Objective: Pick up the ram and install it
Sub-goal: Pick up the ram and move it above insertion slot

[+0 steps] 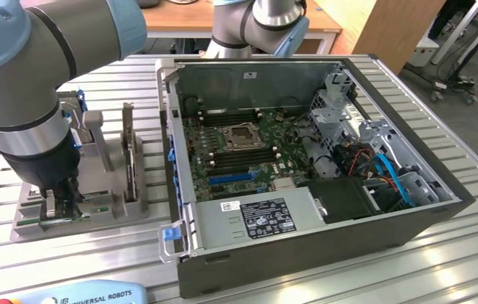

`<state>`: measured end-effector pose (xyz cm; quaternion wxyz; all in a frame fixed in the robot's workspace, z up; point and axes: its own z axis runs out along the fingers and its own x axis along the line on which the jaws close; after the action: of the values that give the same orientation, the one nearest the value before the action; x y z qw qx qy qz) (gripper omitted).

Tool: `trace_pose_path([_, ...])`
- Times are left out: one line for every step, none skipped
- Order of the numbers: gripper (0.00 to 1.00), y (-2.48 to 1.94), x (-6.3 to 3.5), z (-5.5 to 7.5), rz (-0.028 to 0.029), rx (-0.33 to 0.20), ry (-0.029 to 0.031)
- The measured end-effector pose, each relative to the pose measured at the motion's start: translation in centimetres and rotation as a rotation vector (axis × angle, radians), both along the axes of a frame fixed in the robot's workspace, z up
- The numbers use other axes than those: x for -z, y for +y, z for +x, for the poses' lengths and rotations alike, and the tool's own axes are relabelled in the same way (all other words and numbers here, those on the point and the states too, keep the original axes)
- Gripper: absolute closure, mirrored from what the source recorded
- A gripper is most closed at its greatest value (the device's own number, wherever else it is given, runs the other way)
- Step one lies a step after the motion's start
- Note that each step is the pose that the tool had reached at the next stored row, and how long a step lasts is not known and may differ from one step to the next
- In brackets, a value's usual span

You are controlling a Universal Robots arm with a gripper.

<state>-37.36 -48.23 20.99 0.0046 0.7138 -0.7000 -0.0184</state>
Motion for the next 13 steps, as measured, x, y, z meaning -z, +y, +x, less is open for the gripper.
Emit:
trace_pose_path([0.65,0.01,0.07,0.01,0.0003,0.0,-0.0004])
trace_pose_path([0.65,0.01,0.17,0.01,0.0004,0.0,-0.0005])
trace_pose_path([0.65,0.01,0.27,0.01,0.0003,0.0,-0.0003])
trace_pose_path([0.65,0.0,0.39,0.0,0.0002,0.0,-0.0003])
trace_pose_path([0.65,0.0,0.48,0.01,0.0003,0.0,-0.0004])
trace_pose_path([0.65,0.0,0.51,0.0,0.0002,0.0,-0.0003])
trace_pose_path([0.65,0.0,0.51,0.0,0.0001,0.0,-0.0001])
trace_pose_path([0.65,0.0,0.51,0.0,0.0,0.0,-0.0001])
trace_pose_path([0.65,-0.01,0.52,0.0,0.0001,0.0,-0.0001])
trace_pose_path([0.65,-0.06,0.55,0.0,0.0004,0.0,-0.0005])
trace_pose_path([0.65,-0.12,0.55,0.0,0.0003,0.0,-0.0004])
trace_pose_path([0.65,-0.18,0.54,0.0,0.0002,0.0,-0.0003])
trace_pose_path([0.65,-0.24,0.54,0.0,0.0003,0.0,-0.0003])
